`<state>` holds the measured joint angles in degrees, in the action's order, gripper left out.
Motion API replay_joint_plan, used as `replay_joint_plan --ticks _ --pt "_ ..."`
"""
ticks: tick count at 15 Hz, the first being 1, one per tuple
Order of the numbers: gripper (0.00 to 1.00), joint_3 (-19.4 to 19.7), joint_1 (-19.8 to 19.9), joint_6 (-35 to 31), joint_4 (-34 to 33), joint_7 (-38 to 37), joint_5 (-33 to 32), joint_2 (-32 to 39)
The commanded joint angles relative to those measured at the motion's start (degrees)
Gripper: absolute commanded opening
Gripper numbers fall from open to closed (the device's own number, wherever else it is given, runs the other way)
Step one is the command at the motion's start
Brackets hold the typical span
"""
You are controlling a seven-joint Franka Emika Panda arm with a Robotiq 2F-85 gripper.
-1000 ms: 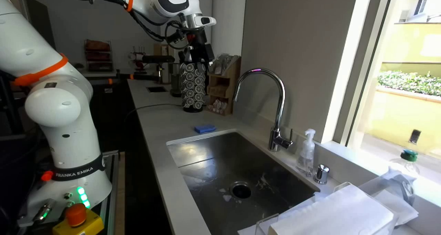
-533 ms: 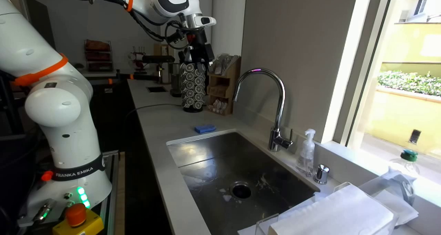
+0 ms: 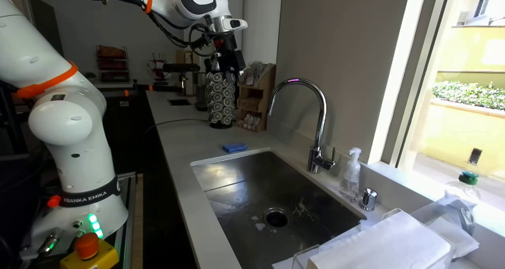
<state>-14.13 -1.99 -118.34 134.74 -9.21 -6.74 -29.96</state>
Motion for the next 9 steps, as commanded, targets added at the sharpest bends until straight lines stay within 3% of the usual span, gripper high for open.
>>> replay_joint_plan --ticks 1,5,9 --pt "1.00 1.1 -1.4 0.2 -0.1 -0.6 -0.7 0.2" --pt "1.00 1.1 -1.4 0.2 -0.1 -0.6 -0.7 0.2" --pt "1.00 3.3 2.4 -3.2 0.1 -3.0 -5.0 0.6"
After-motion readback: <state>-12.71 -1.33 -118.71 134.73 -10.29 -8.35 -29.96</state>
